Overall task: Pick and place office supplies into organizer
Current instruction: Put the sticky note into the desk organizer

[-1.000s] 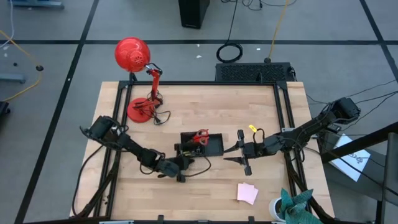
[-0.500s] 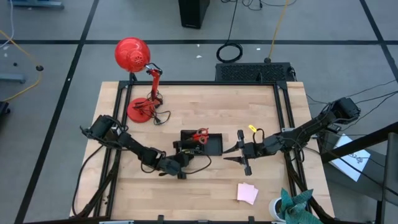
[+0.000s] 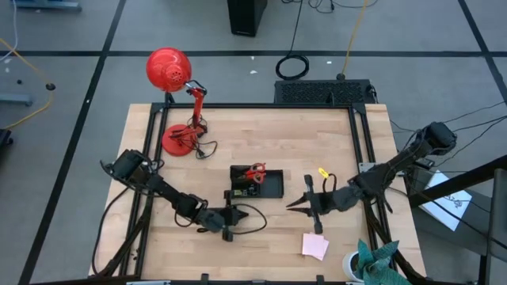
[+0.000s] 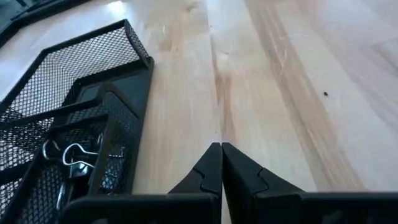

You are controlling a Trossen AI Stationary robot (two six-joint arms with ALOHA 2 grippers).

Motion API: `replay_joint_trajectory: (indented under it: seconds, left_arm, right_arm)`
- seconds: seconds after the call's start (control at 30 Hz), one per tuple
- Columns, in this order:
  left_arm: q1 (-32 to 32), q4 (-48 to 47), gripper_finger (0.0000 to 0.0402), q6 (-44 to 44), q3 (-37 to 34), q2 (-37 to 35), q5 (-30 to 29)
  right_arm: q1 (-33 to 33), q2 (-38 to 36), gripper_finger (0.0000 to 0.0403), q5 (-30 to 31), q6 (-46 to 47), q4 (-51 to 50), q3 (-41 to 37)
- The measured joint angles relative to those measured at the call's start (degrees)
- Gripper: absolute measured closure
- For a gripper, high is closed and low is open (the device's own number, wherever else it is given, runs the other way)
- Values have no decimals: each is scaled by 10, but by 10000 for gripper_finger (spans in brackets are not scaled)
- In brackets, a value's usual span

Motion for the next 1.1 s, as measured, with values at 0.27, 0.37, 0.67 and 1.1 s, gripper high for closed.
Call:
replay_joint_trajectory:
  seconds: [0.27, 0.37, 0.67, 1.1]
  left_arm:
    - [-2, -5, 394, 0, 0, 0, -17]
    - [-2, -14, 399, -5, 0, 0, -17]
    - [1, -26, 377, -28, 0, 0, -17]
    - [9, 27, 385, 76, 0, 0, -17]
  right_arm:
    - [88, 2, 400, 63, 72, -70, 26]
    - [129, 13, 400, 97, 69, -73, 26]
    - [178, 42, 402, 131, 44, -77, 26]
    - [177, 138, 402, -72, 264, -534, 230]
